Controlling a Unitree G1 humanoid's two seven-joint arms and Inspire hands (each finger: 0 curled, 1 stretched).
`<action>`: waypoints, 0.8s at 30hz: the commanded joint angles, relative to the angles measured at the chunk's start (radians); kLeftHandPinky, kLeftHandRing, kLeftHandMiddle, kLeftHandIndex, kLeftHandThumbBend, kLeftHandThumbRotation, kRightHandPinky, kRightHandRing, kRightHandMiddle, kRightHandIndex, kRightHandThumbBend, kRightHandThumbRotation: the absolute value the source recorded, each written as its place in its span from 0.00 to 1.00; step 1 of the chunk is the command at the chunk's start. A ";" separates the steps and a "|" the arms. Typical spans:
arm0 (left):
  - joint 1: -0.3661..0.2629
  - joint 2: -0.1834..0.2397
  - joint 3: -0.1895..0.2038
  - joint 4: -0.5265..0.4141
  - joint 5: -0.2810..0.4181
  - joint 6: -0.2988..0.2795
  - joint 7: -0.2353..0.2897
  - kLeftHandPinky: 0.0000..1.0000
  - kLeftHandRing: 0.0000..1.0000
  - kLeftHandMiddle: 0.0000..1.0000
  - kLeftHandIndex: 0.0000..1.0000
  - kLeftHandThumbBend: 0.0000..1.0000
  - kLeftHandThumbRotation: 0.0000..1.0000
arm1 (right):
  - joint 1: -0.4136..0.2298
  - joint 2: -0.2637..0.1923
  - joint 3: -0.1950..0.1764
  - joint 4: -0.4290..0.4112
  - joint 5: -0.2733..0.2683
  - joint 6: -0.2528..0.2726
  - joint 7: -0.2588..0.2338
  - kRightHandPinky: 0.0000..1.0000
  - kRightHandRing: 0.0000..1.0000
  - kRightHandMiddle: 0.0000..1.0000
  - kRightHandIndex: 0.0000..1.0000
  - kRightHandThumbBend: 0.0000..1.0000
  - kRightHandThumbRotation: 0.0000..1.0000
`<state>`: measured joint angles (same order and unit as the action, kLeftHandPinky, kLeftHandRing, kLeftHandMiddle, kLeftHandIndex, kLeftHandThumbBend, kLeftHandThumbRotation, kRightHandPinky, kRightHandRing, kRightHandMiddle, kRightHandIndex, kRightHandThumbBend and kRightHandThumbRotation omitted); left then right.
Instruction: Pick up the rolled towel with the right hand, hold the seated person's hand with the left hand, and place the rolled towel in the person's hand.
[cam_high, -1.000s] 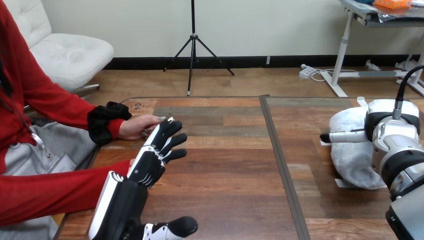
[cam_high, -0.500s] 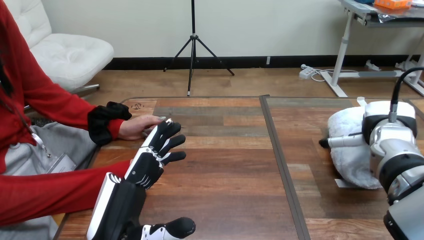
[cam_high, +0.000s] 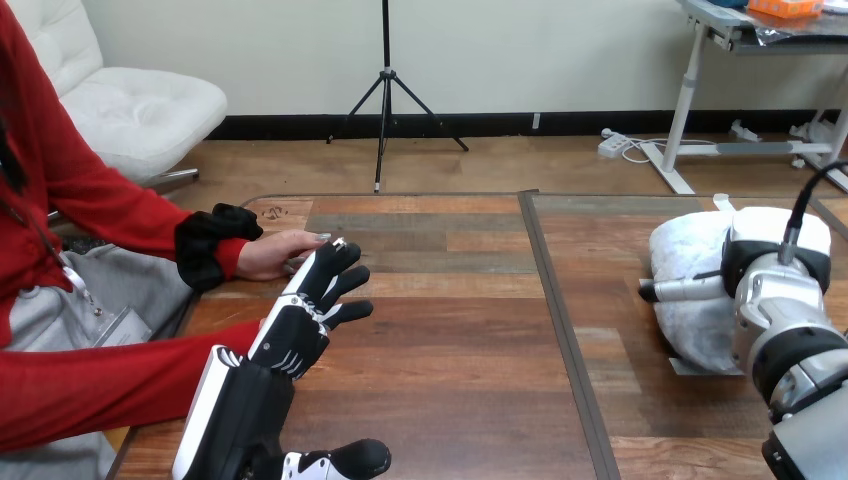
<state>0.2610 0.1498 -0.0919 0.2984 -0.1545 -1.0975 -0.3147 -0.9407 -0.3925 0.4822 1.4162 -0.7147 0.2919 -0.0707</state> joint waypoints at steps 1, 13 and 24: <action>-0.031 0.010 0.008 -0.060 -0.014 -0.018 0.001 0.80 0.89 0.92 0.93 1.00 0.62 | 0.054 0.081 -0.042 -0.020 0.042 -0.048 -0.040 0.32 0.52 0.68 0.83 1.00 0.45; -0.036 0.028 -0.008 -0.068 -0.059 -0.010 -0.034 0.81 0.90 0.93 0.93 1.00 0.59 | 0.040 0.081 -0.077 -0.021 0.080 -0.084 -0.062 0.38 0.59 0.70 0.76 0.92 0.36; -0.039 0.023 -0.001 -0.076 -0.070 -0.003 -0.047 0.80 0.90 0.93 0.93 1.00 0.56 | 0.027 0.078 -0.068 -0.020 0.072 -0.094 -0.039 0.36 0.54 0.66 0.73 0.90 0.26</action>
<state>0.2635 0.1650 -0.1008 0.2614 -0.2196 -1.0895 -0.3581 -0.9107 -0.3872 0.4160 1.4112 -0.6496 0.2236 -0.1457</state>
